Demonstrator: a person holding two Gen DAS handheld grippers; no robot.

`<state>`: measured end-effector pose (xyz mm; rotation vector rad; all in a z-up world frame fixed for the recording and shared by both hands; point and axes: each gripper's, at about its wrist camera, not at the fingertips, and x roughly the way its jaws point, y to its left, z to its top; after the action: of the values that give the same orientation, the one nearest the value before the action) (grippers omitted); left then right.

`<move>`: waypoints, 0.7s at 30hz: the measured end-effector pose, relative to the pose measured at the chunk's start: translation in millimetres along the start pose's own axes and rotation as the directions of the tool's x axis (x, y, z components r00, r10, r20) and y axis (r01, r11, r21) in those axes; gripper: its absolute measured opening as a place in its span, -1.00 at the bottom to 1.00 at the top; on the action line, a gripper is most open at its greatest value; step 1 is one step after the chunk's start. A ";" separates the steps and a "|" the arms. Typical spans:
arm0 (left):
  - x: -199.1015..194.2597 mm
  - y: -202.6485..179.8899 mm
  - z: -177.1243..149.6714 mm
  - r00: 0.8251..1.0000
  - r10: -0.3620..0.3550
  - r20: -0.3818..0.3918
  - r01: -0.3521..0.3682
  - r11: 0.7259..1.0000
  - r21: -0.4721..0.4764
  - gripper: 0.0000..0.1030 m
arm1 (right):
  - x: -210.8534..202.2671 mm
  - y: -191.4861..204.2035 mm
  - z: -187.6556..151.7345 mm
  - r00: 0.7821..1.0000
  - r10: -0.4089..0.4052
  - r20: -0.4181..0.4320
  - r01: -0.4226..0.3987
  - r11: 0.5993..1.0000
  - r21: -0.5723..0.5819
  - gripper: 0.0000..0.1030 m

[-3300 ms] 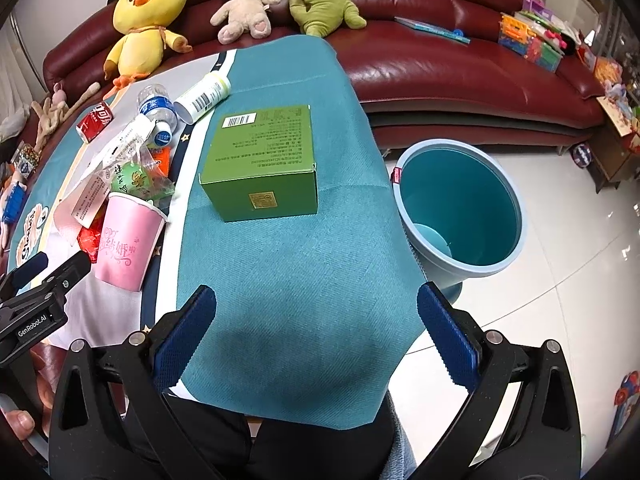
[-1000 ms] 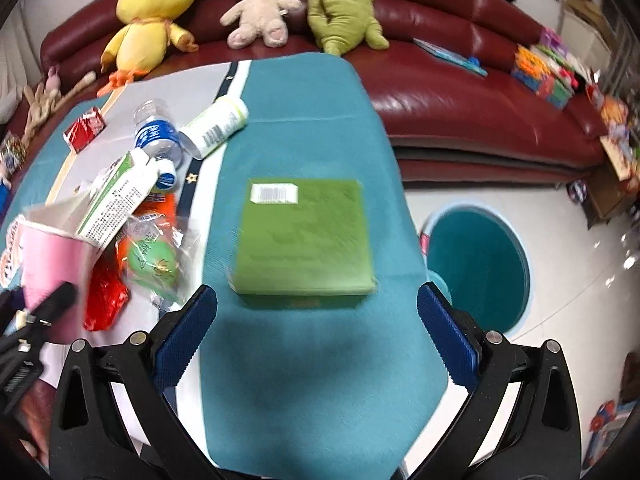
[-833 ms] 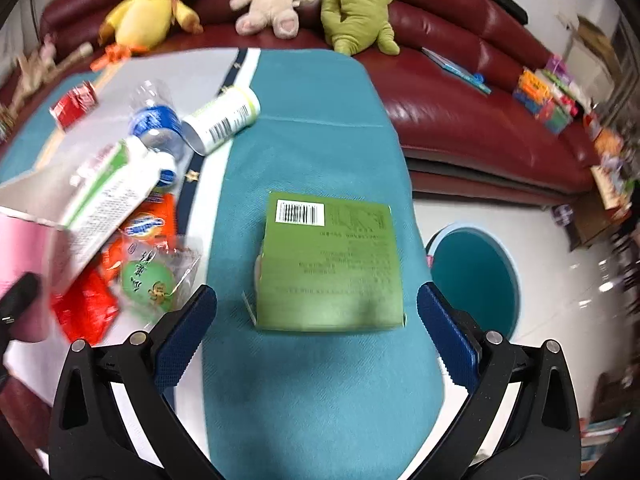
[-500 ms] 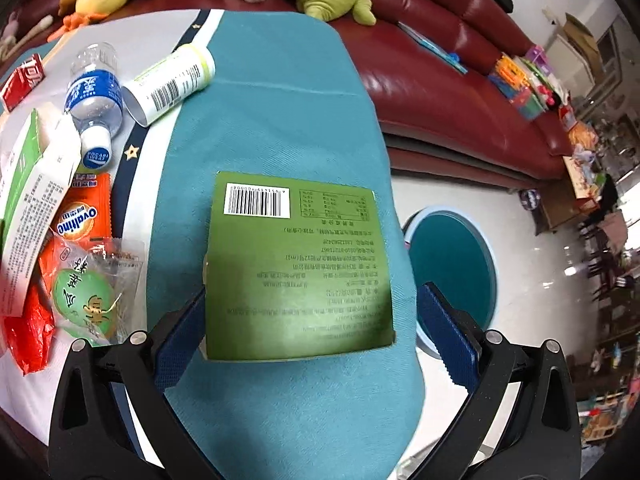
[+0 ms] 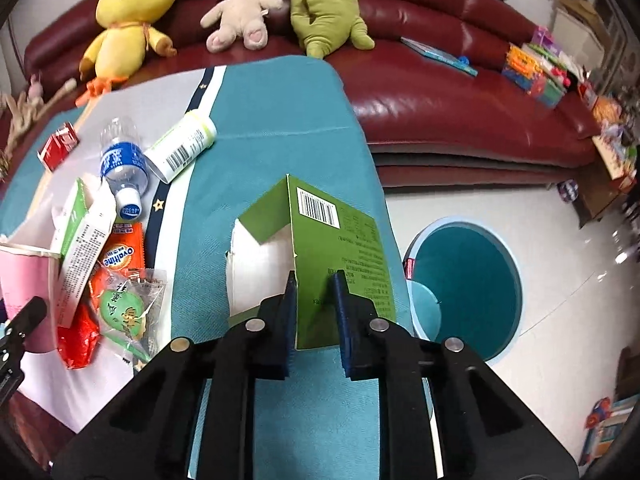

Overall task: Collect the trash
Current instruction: 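Lift the pink cup with the left tool while the right tool grasps the green box, then carry both items to the teal bin and open the right tool over it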

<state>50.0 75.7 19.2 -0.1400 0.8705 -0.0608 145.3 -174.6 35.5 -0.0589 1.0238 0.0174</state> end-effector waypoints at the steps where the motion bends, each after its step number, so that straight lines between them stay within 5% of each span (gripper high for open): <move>1: -2.4 -1.4 1.1 1.000 0.002 0.003 -0.002 1.000 -0.001 0.14 | -1.5 -5.1 -0.2 1.000 0.004 0.003 -0.004 1.000 0.008 -0.73; 7: -30.6 -18.1 9.7 0.998 0.008 0.069 -0.009 1.000 0.020 0.13 | -5.6 -35.9 -4.9 0.997 0.077 0.012 -0.078 0.994 0.075 -0.79; 10: -41.9 -32.2 15.3 0.996 -0.023 0.087 0.019 0.999 0.038 0.13 | -2.9 -56.8 -7.8 0.984 0.180 -0.001 -0.178 0.972 0.153 -0.88; 21: -18.2 -108.5 20.8 0.995 -0.103 -0.006 0.102 0.983 0.150 0.13 | -5.4 -99.1 -20.0 0.950 0.308 0.047 -0.311 0.926 0.214 -0.96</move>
<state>54.7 -27.6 62.2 -0.0435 0.8531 -0.2222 129.7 -274.6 33.8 0.3056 1.0087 0.1926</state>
